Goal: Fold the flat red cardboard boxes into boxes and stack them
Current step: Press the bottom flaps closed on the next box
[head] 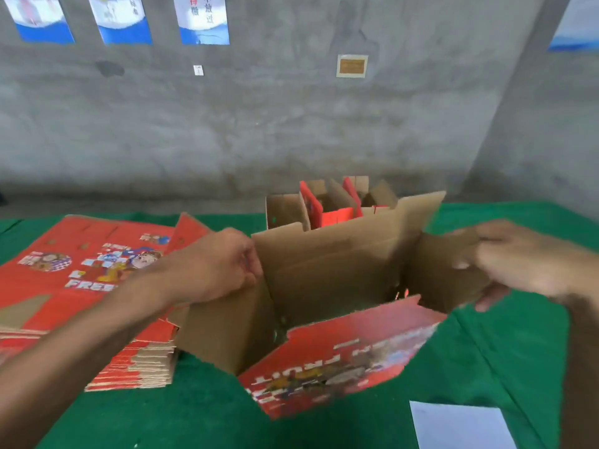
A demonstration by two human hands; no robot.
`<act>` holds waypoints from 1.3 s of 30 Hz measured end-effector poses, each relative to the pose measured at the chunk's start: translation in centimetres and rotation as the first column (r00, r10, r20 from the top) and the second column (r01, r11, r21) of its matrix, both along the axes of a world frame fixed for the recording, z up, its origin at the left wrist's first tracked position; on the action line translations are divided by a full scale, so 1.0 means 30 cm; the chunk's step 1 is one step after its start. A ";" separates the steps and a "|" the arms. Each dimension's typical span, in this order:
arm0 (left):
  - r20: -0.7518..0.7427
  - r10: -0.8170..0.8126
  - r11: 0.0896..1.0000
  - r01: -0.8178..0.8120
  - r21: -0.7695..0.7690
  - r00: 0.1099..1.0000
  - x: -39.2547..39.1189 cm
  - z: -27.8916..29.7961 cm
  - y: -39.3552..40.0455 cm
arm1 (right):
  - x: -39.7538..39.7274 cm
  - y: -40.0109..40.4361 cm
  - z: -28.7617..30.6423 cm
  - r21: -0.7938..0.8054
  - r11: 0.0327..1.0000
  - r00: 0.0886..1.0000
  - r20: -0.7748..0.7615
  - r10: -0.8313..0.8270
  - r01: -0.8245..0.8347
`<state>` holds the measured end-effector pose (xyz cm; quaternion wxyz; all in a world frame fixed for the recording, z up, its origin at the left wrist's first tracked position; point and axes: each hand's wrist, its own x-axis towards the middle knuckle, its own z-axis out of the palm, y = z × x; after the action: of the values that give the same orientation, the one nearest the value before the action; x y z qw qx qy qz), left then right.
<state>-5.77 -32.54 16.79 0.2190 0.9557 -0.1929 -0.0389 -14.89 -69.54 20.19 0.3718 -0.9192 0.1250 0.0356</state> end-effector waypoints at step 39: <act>-0.012 -0.479 0.736 0.409 0.540 0.878 -0.017 -0.480 -0.133 | -0.030 0.070 -0.712 -0.676 0.726 0.853 0.447 0.270 0.124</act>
<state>-6.28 -36.54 2.37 -0.0801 0.9046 -0.4109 -0.0801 -15.79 -67.45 -1.16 0.0249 -0.9690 -0.0130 -0.2456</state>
